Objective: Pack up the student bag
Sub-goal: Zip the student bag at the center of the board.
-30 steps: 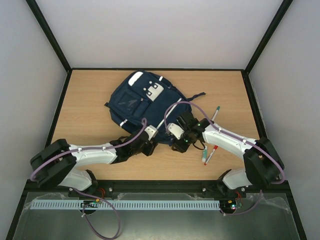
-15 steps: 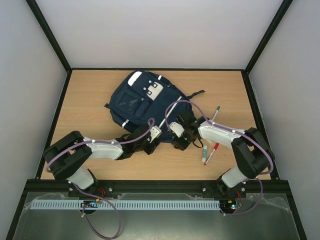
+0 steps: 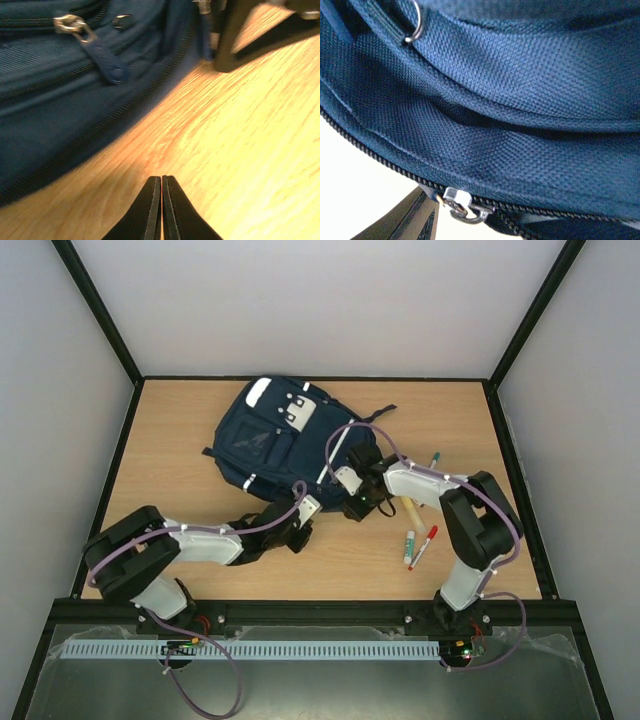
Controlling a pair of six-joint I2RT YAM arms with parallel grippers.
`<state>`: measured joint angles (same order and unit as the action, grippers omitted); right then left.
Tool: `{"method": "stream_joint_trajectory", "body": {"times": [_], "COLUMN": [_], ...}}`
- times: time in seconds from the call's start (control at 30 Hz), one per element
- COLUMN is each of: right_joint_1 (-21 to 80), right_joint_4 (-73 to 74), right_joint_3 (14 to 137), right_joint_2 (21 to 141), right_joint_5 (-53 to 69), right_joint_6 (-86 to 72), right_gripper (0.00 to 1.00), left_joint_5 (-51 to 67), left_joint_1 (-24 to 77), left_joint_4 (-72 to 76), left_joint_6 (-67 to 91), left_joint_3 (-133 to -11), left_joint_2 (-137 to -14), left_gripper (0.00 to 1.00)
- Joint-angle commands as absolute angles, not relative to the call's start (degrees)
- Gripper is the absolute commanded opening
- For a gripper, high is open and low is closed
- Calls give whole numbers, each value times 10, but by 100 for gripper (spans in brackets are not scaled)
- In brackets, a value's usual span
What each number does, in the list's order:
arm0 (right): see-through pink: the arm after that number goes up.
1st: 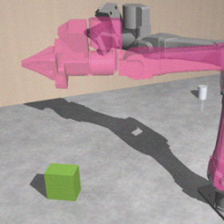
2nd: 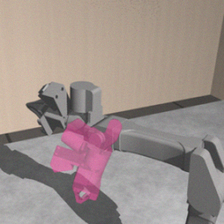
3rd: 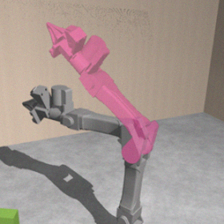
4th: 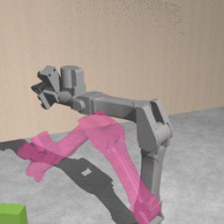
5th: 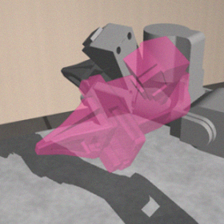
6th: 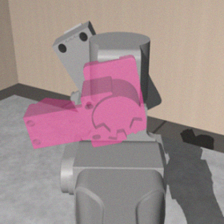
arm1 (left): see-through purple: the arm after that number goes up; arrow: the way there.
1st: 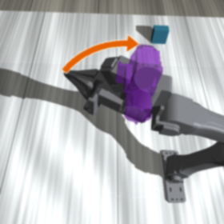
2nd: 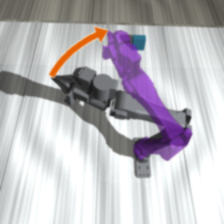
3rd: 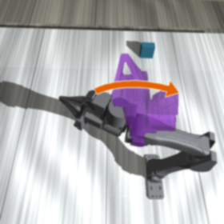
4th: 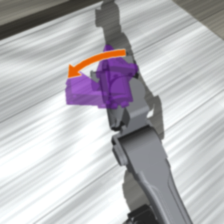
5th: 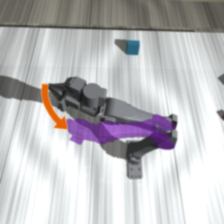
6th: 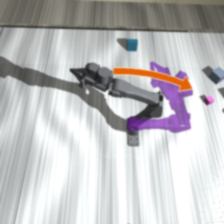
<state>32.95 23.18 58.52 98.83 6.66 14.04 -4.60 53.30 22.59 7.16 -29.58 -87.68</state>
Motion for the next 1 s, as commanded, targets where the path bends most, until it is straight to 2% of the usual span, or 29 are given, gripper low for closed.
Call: {"method": "stream_joint_trajectory", "body": {"times": [0.0,0.13,0.27,0.33,0.43,0.57,0.7,0.97], "right_joint_1": [328,328,326,326,327,333,365,388], "right_joint_4": [180,191,219,228,231,227,224,196], "right_joint_3": [647,657,634,614,596,598,614,640], "right_joint_2": [1027,1013,959,925,887,887,931,991], "right_joint_5": [65,57,55,62,82,98,61,-46], "right_joint_6": [146,144,123,105,79,43,26,6], "right_gripper": [44,44,48,50,51,50,47,45], "left_joint_5": [-52,-70,-103,-118,-123,-142,-148,-164], "left_joint_1": [551,567,567,562,549,540,540,540], "left_joint_4": [240,222,190,175,163,161,154,137], "left_joint_6": [109,128,132,134,153,188,216,242], "left_joint_3": [-269,-261,-261,-263,-264,-262,-268,-257], "left_joint_2": [-830,-796,-746,-726,-711,-717,-725,-697], "left_gripper": [4,4,8,14,29,45,49,52]}}
